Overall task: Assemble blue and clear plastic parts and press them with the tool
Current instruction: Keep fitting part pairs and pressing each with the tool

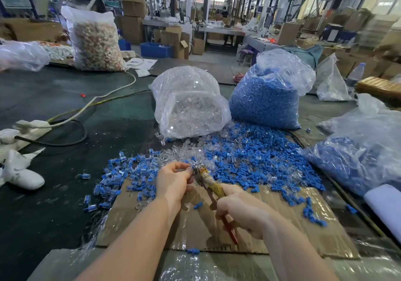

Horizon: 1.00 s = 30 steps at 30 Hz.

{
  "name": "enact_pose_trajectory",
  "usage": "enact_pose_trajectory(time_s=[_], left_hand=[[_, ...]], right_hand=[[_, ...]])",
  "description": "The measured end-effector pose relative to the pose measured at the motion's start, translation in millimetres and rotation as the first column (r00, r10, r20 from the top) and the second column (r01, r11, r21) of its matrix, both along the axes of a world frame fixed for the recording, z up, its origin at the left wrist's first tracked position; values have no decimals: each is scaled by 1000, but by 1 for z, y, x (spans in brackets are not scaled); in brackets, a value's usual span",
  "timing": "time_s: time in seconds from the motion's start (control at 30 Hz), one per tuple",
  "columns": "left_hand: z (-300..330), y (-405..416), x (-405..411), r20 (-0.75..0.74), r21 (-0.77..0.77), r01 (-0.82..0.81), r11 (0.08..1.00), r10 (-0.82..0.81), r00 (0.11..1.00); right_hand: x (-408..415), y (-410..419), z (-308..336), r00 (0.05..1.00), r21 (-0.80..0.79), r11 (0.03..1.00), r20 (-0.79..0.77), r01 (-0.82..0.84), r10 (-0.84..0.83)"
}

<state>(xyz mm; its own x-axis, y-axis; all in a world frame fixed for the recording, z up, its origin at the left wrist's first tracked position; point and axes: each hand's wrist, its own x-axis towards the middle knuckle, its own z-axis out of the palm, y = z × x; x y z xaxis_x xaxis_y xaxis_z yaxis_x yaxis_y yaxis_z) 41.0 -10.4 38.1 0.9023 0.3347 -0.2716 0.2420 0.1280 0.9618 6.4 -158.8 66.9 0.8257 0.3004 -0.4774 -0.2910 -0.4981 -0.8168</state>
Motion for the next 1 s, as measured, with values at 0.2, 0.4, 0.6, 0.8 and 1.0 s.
enact_pose_trajectory(time_s=[0.2,0.4,0.6,0.8,1.0], left_hand=[[3,0,1,4,12,-10,1000,10,1000],[4,-3,2,5,-1,1,1000,-1,1000],[-3,-5,3,-9,-24,-10,1000,9,1000],[-4,-3,8,1,-26,-94,995,94,996],[-11,14,8,40,81,-165,983,162,986]], right_hand=[[-2,6,0,997,-7,1000,76,-16,16],[-2,7,0,990,-75,997,137,-9,19],[-2,3,1,996,-78,997,92,-6,14],[-1,5,-9,983,3,993,142,117,-116],[18,-9,-30,910,-357,890,391,285,-135]])
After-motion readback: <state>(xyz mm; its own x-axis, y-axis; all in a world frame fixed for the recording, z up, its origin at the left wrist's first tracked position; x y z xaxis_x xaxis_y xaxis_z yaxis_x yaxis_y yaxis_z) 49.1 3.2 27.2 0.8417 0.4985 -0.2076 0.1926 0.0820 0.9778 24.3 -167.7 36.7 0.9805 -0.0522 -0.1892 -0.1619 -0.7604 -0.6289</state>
